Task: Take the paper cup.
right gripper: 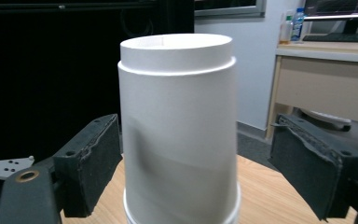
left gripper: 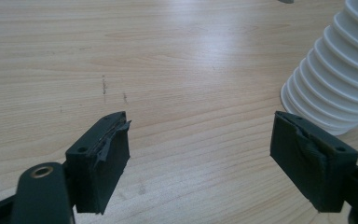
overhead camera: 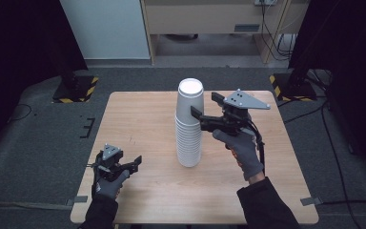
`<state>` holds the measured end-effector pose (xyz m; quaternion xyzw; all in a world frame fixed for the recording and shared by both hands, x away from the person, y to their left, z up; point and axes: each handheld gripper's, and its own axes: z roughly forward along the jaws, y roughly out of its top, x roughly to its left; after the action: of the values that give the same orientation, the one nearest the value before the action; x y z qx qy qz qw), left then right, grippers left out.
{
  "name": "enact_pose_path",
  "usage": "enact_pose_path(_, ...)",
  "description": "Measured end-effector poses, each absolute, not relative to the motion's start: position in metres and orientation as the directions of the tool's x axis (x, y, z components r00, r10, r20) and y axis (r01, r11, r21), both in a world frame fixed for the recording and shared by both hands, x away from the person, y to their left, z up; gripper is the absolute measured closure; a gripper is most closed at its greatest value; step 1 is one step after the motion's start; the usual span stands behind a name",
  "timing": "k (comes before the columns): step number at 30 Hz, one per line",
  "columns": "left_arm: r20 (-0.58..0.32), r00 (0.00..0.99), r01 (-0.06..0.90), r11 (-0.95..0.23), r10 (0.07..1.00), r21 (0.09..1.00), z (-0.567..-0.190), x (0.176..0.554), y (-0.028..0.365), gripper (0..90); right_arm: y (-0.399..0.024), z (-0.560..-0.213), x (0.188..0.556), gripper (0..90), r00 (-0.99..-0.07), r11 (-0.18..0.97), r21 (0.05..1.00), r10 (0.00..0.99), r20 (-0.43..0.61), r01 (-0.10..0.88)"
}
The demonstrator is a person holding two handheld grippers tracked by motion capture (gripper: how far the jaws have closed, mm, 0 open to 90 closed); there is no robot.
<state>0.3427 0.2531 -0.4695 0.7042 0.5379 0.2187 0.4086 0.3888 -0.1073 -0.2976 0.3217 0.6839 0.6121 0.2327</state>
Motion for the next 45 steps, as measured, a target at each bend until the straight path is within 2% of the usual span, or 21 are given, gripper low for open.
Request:
enact_pose_path(12,-0.122,0.341,0.561,-0.098,0.932,0.822,-0.469,0.342,0.252,18.2,-0.084,-0.312,0.405,15.2,-0.694,0.089,0.980,0.717,0.061,0.178)
enact_pose_path(28,-0.109,0.350,0.557,-0.113,0.931,0.823,-0.469,0.342,0.250,18.2,-0.069,-0.322,0.419,11.8,-0.684,0.079,0.972,0.723,0.096,0.219)
enact_pose_path(45,-0.110,0.348,0.562,-0.114,0.931,0.819,-0.469,0.343,0.250,18.2,-0.072,-0.308,0.417,13.8,-0.688,0.038,0.979,0.717,0.111,0.198)
